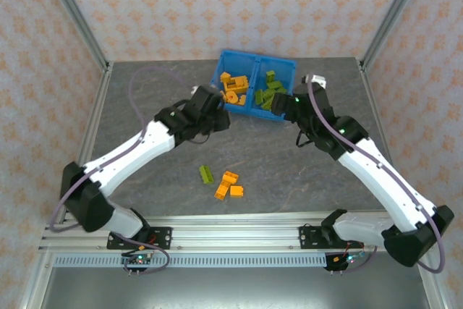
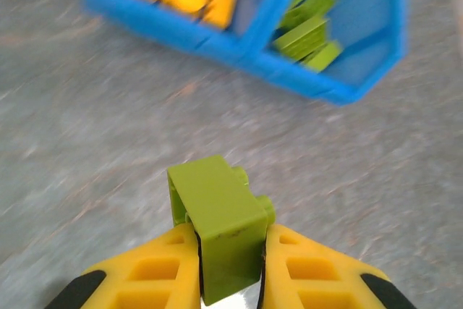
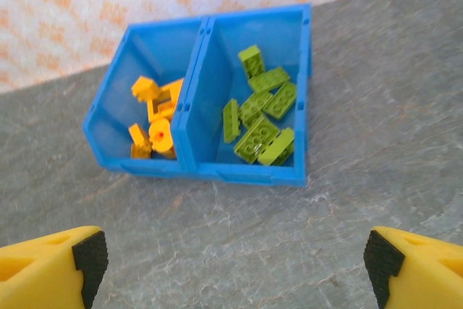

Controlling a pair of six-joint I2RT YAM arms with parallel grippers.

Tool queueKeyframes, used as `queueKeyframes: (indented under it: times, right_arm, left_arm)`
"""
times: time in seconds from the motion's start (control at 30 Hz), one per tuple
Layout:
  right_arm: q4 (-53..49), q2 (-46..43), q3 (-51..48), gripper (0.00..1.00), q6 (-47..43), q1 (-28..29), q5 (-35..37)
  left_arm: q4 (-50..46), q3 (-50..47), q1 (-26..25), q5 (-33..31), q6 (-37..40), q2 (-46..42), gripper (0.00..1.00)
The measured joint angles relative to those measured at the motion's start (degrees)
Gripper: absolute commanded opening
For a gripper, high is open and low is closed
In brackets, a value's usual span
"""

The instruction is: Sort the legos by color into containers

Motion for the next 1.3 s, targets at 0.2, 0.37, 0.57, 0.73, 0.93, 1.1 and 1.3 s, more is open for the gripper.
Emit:
queueKeyframes:
  times: [0.2, 0.37, 0.57, 0.73, 0.93, 1.1, 1.3]
  right_arm:
    - [-1.09, -6.71, -2.75, 0.96, 2.21, -0.02, 4.33]
    - [-3.52, -8.96, -3.17, 0.96, 3.23, 0.0, 6.14]
    - [-5.79, -10.99, -3.5, 0.96, 4.09, 0.0, 7.17]
    - [-7.43, -12.13, -3.5, 0.96, 4.17, 0.0, 7.61]
    - [-8.66, -13.29, -3.5, 0.97, 4.15, 0.0, 8.48]
    - [-8.66, -13.51, -3.5, 0.97, 4.17, 0.0, 8.63]
    - [-8.52, -13.51, -4.15, 0.97, 4.37, 0.0, 8.59]
  left_arm:
    - [2.21, 20.13, 0.0, 1.95, 6.14, 17.86, 0.12]
    - [1.51, 40.54, 0.0, 1.86, 10.93, 36.2, 0.11]
    - [-3.04, 66.69, 0.0, -1.36, 15.08, 56.85, 0.13]
    - [-3.3, 73.48, 0.28, -7.39, 16.94, 64.15, 0.18]
    - [-1.27, 73.79, 2.03, -8.68, 18.21, 65.9, 0.4]
    - [0.9, 76.48, 2.71, -8.52, 18.88, 65.77, 0.51]
    - [0.0, 76.63, 2.58, -6.88, 18.8, 63.36, 0.52]
